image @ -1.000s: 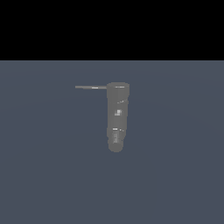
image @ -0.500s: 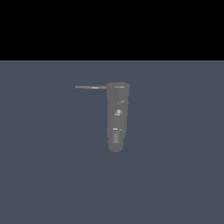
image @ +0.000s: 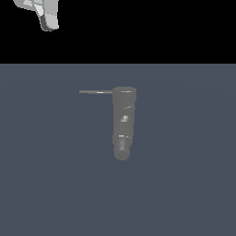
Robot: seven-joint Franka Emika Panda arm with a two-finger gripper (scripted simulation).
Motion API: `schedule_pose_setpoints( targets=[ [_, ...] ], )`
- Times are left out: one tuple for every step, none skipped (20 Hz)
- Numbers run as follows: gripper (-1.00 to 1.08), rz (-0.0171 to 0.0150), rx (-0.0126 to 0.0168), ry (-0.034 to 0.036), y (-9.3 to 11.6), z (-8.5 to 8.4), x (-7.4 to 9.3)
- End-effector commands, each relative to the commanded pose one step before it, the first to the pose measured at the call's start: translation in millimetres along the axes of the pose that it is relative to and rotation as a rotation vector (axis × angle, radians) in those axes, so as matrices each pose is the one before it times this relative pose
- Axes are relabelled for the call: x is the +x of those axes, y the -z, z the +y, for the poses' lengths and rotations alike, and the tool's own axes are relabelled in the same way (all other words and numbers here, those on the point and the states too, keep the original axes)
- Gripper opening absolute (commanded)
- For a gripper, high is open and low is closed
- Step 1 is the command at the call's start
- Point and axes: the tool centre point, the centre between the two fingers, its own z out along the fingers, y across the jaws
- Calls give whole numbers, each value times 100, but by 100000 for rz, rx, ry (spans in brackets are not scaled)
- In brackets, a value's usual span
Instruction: Turn on the faucet by rotating a designated handle.
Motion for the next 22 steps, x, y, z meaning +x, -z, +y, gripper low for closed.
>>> schedule_pose_setpoints(
  targets=[
    [-100, -78, 287, -5558, -931, -1150, 482],
    [-100, -22, 84, -2142, -362, -448, 191],
    [-100, -21, 83, -2133, -360, -445, 191],
    [-100, -20, 82, -2124, -358, -443, 192],
    [-100, -19, 81, -2114, -356, -441, 192],
    [-100, -18, 79, -2104, -354, -439, 192],
    [-100, -16, 78, -2094, -352, -436, 192],
    [-100, -15, 77, -2083, -350, -434, 192],
    [-100, -13, 75, -2074, -348, -432, 192],
    [-100, -11, 73, -2065, -346, -430, 192],
    [-100, -9, 71, -2056, -344, -427, 193],
    [-100, -7, 69, -2047, -343, -426, 193],
    [-100, -4, 67, -2040, -342, -424, 193],
    [-100, -2, 65, -2035, -341, -422, 194],
    [-100, 1, 63, -2030, -340, -421, 194],
    [-100, 4, 61, -2028, -339, -420, 196],
    [-100, 7, 59, -2027, -339, -419, 197],
    [-100, 10, 56, -2027, -339, -419, 198],
    [-100, 14, 54, -2030, -340, -420, 199],
    [-100, 17, 52, -2035, -341, -420, 201],
    [-100, 21, 50, -2043, -342, -422, 203],
    [-100, 25, 48, -2054, -344, -424, 205]
  ],
)
